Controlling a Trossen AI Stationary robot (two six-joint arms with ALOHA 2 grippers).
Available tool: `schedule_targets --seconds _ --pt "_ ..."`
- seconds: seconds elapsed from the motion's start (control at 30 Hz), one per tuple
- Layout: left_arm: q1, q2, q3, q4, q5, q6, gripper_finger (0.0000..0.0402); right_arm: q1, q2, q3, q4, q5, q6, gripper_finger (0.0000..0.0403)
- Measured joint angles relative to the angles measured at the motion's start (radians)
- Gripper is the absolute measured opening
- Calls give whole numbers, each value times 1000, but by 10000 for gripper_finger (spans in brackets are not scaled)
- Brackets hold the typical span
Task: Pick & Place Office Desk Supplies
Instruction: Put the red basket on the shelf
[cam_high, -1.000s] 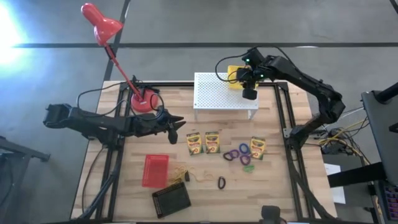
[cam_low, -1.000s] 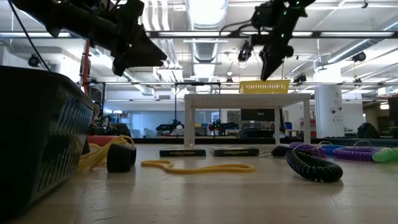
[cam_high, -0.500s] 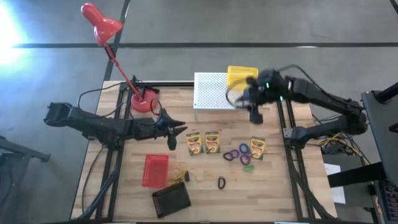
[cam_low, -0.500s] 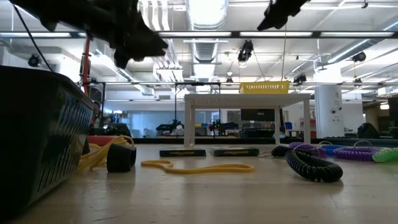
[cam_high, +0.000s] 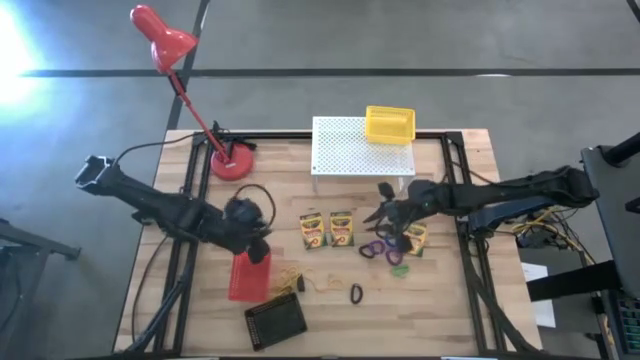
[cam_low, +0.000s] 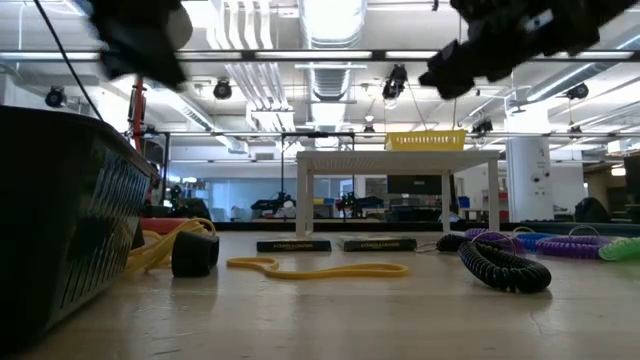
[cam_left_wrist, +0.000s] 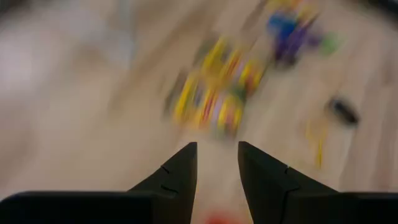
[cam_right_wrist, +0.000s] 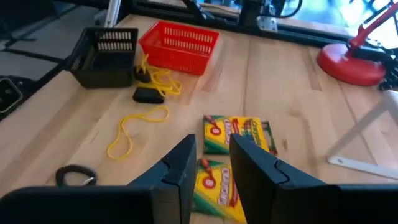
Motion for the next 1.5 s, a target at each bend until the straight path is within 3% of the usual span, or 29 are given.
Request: schedule_targets --seconds 0.07,0.13,0.33,0.63,0.83,1.13,1.3,1.5 --pt "-25 -2 37 -199 105 -261 122 -1 36 -44 114 3 19 87" --pt "-58 -5 42 -296 178 -449 122 -4 77 -79 240 4 38 83" --pt "-145 -9 -45 -271 249 -659 122 -4 190 -126 447 3 54 73" --pt "-152 -9 -233 -18 337 -765 135 -3 339 -96 495 2 94 68" --pt "-152 -9 -310 3 519 -898 158 -3 420 -43 496 1 88 68" --pt "-152 -9 -336 45 514 -924 165 -3 489 22 491 0 67 68" --pt "-152 -9 -336 70 446 -920 124 -3 419 43 295 11 45 68" --pt "-144 -9 -367 65 410 -892 22 -3 229 29 82 178 14 68"
